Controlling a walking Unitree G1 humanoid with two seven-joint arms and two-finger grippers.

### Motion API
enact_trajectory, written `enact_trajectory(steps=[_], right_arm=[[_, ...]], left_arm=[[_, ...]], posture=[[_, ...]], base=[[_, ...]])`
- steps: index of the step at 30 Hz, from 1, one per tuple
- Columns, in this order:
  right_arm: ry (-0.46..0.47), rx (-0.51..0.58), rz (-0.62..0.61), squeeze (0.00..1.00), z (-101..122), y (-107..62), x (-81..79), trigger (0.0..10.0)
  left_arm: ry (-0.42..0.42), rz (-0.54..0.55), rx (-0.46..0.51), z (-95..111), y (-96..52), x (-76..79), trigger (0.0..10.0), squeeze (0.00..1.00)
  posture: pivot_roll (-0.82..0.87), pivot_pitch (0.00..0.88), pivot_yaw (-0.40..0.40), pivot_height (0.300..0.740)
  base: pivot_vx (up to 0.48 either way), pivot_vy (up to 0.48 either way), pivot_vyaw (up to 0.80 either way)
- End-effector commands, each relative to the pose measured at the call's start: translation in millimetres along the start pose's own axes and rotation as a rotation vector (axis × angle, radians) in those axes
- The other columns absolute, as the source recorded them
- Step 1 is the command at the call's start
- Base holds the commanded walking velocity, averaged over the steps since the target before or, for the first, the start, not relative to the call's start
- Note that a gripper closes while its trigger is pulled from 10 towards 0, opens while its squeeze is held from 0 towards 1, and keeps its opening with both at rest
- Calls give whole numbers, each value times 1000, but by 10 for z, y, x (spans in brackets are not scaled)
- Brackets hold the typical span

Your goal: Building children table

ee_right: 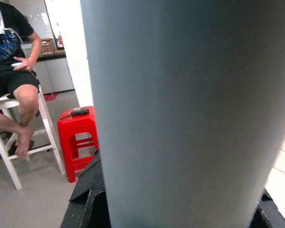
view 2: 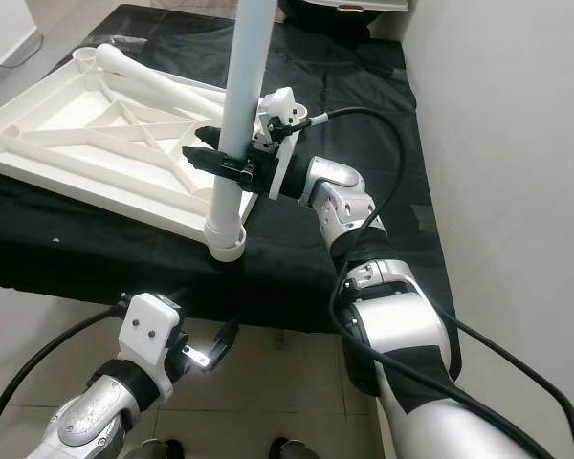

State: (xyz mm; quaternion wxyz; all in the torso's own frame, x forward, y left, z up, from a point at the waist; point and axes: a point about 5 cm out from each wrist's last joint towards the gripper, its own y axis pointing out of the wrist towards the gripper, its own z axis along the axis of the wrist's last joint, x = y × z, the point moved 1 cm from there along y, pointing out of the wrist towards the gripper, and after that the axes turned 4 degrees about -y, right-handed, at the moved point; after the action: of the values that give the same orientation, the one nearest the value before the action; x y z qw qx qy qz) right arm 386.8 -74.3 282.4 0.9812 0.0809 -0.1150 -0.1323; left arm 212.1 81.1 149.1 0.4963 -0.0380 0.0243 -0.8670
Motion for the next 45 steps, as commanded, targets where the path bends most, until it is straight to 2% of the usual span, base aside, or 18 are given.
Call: enact_trajectory(steps=[1,2,6,18,19,21,31,42,45], right_arm=[[17,-37,34,0,-69,1,-26,10000],[19,-62,75,0,-101,6,-54,10000],[26,-81,94,0,-139,9,-69,10000],[36,-93,81,0,-188,64,-82,10000],[66,-139,0,0,-229,32,-15,10000],[63,-149,-29,0,-229,13,12,10000],[43,-162,-84,0,-212,-42,73,10000],[65,-58,100,0,-163,24,-66,10000],[22,-106,213,0,-267,60,-188,10000]], left_arm=[[-7,0,-21,-32,-29,21,10000,0],[-8,1,-22,-26,-41,22,10000,0],[-9,2,-25,-24,-44,24,10000,0],[-17,5,-26,-9,-65,46,10000,0],[-17,8,-28,-2,-72,52,10000,0],[-17,9,-28,0,-73,50,10000,0],[-12,8,-30,3,-62,32,10000,0],[-6,7,-36,6,-53,17,10000,0],[-4,7,-32,19,-51,13,10000,0]], posture=[[100,248,-90,740],[100,254,-90,740],[100,254,-90,740],[105,276,-93,740],[106,276,-95,740],[105,275,-94,740],[104,271,-91,740],[110,265,-88,740],[119,261,-89,740]], base=[[0,0,0],[0,0,0],[0,0,0],[0,0,0],[0,0,0],[0,0,0],[0,0,0],[0,0,0],[0,0,0]])
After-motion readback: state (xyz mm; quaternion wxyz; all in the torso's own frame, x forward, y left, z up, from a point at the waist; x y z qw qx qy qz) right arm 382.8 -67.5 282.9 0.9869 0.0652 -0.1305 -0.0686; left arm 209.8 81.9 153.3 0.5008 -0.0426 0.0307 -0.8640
